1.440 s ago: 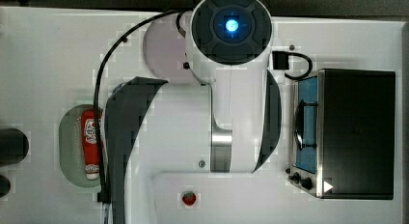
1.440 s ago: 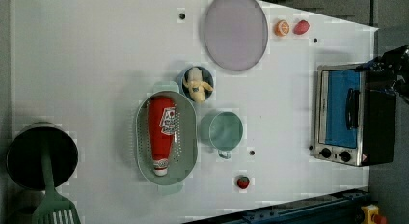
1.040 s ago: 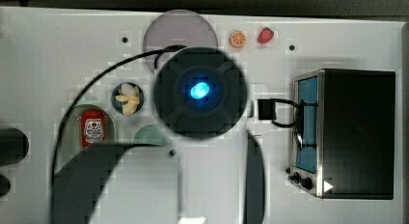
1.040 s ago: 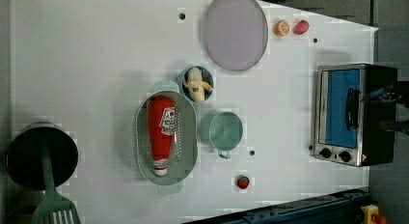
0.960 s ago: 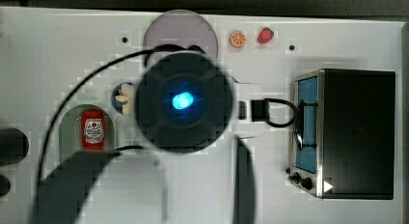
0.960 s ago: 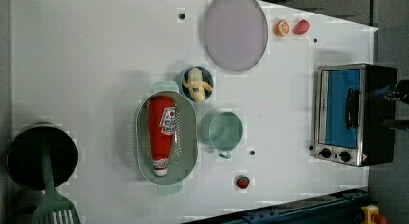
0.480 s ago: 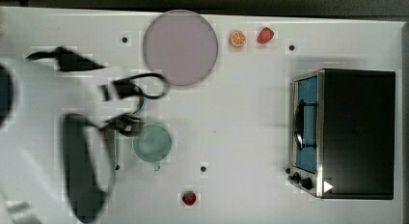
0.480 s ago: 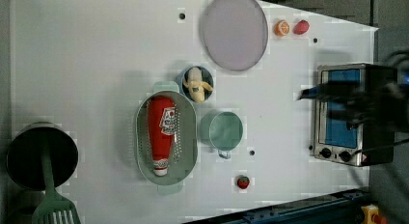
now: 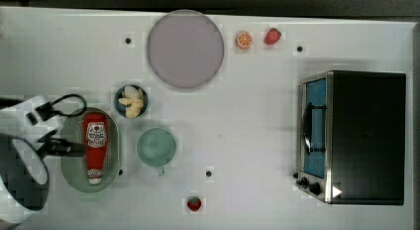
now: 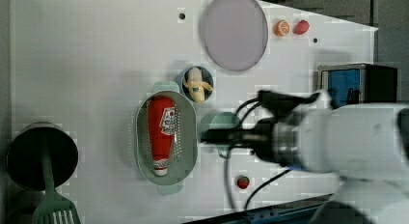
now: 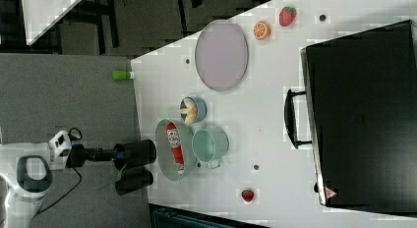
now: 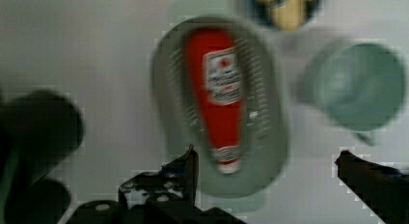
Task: Pick ketchup from strainer and place it on the table
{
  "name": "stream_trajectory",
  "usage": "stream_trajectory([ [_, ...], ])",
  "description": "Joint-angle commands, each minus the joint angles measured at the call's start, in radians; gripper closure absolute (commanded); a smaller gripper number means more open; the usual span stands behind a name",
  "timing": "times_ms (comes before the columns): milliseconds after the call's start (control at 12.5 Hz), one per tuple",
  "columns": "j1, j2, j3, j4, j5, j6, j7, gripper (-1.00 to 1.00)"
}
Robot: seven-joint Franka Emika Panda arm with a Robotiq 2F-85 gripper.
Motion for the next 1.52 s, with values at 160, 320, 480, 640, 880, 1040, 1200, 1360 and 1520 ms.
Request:
stream_trajectory([
  [160,0.038,0.064,0.020,-0.114,-0.024,0.242,0.054,-1.00],
  [320,0.048,0.111,0.016,-0.192,-0.097,0.388,0.081,-1.00],
  [480,0.049,0.170,0.011,-0.245,-0.186,0.519,0.165,-1.00],
  [640,0.050,0.243,0.002,-0.260,-0.282,0.581,0.220,-1.00],
  [880,0.051,0.344,-0.023,-0.248,-0.401,0.626,0.258,-1.00],
  [1040,0.056,0.403,-0.038,-0.234,-0.454,0.639,0.295,-1.00],
  [1200,0.069,0.456,-0.059,-0.214,-0.505,0.653,0.326,-1.00],
  [1360,0.088,0.508,-0.080,-0.187,-0.531,0.663,0.343,-1.00],
  [1520,0.102,0.540,-0.099,-0.167,-0.533,0.664,0.346,-0.68],
])
